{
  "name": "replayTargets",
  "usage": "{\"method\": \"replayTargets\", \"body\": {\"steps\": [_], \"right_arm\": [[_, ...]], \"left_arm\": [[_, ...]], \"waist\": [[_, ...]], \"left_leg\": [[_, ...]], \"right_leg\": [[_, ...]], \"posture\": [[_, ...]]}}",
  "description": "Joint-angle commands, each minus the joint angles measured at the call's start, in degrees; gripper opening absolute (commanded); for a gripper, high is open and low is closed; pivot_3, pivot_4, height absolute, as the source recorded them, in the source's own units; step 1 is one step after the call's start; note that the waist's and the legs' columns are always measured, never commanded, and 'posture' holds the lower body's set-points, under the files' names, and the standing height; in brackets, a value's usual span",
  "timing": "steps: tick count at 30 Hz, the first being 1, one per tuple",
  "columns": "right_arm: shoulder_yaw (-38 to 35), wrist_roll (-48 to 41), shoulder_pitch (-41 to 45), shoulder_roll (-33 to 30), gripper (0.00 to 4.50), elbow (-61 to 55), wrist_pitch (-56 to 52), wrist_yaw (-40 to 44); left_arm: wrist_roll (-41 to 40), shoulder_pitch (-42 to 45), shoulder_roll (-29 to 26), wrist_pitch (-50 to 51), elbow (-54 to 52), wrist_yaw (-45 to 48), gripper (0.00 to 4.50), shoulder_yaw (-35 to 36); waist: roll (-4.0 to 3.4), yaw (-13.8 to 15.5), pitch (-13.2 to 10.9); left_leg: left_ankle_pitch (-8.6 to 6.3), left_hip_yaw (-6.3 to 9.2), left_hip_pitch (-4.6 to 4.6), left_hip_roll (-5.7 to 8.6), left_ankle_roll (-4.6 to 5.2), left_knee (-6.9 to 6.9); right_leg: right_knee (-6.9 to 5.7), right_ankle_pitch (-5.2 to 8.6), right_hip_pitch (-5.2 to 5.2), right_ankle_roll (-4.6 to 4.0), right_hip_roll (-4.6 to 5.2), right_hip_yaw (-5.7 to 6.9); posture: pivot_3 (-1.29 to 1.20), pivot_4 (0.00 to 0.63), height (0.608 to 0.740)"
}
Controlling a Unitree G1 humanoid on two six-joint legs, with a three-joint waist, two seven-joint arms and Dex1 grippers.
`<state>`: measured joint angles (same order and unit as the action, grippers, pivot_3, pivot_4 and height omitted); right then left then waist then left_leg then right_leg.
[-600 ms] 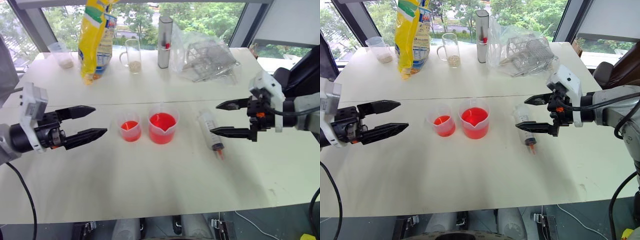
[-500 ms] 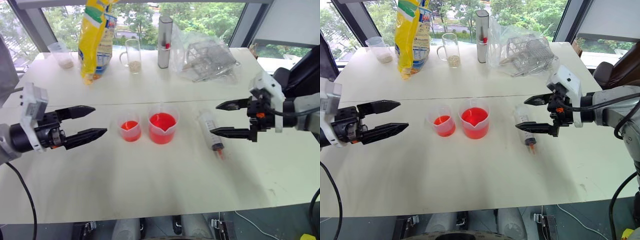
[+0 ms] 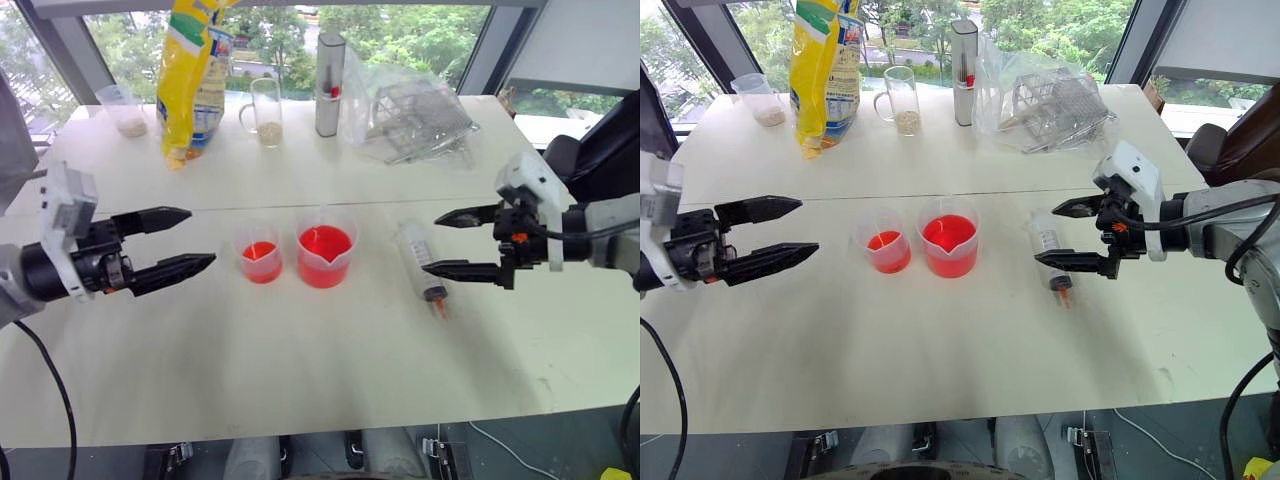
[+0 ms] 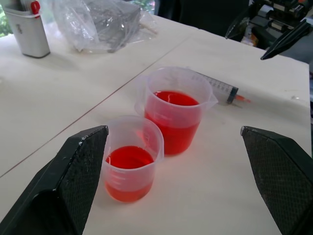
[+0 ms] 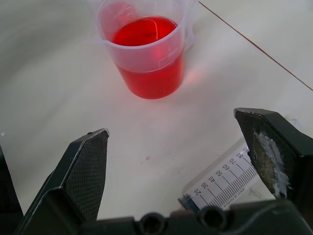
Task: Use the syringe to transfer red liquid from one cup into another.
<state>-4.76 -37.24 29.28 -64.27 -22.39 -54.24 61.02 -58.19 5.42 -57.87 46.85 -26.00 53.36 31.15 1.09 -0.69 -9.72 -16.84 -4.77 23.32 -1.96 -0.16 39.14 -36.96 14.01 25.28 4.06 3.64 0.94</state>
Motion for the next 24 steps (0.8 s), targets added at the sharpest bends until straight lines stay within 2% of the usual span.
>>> {"method": "replayTargets", "body": {"steps": [1,8,13,16,20,24], "right_arm": [[-1.6,0.3,-0.1,-1.0,4.48,-0.9,0.9,-0.3],[-0.6,2.0,-0.3,-1.1,4.48,0.0,0.2,-1.6],[3.1,2.9,5.8,1.0,4.48,4.0,-7.3,-6.2],[8.8,5.0,11.1,2.2,4.48,7.5,-11.0,-7.4],[15.4,8.8,17.6,6.2,4.48,14.7,-16.4,-10.5],[19.3,13.0,26.6,14.1,4.48,27.5,-27.6,-17.7]], "left_arm": [[-0.7,1.2,0.1,-0.8,-0.4,0.2,4.50,0.5],[-0.6,1.3,0.4,-0.9,-0.5,0.3,4.50,0.5],[0.3,1.7,0.8,-1.4,-0.4,0.2,4.50,-0.4],[0.7,2.8,1.2,-1.9,0.0,0.0,4.50,-1.7],[1.4,4.0,2.3,-2.8,0.3,-0.4,4.50,-3.6],[2.4,4.7,4.0,-3.8,0.0,-1.0,4.50,-5.5]], "waist": [[0.00,0.0,0.0],[0.00,0.0,0.0],[0.00,-0.1,0.0],[0.00,-0.2,0.0],[0.00,-0.1,0.0],[0.01,-0.3,0.0]], "left_leg": [[0.00,0.00,0.00,0.00,0.00,0.00],[0.00,0.00,0.00,0.01,0.00,0.00],[0.00,-0.02,-0.02,0.01,0.00,0.02],[0.01,-0.03,-0.05,0.00,-0.01,0.03],[0.01,-0.03,-0.04,0.03,-0.01,0.02],[0.01,-0.09,-0.01,0.07,0.00,0.03]], "right_leg": [[0.00,0.00,0.00,0.00,0.00,0.00],[-0.01,0.00,0.00,0.00,0.00,0.00],[-0.03,0.00,0.00,-0.01,-0.01,-0.03],[-0.07,0.00,0.00,-0.02,-0.03,-0.06],[-0.08,0.00,0.01,-0.02,-0.04,-0.08],[-0.09,-0.02,0.04,-0.01,-0.03,-0.12]], "posture": [[0.00,0.150,0.740],[0.00,0.150,0.740],[0.00,0.150,0.740],[0.00,0.150,0.740],[0.00,0.150,0.740],[0.00,0.150,0.740]]}}
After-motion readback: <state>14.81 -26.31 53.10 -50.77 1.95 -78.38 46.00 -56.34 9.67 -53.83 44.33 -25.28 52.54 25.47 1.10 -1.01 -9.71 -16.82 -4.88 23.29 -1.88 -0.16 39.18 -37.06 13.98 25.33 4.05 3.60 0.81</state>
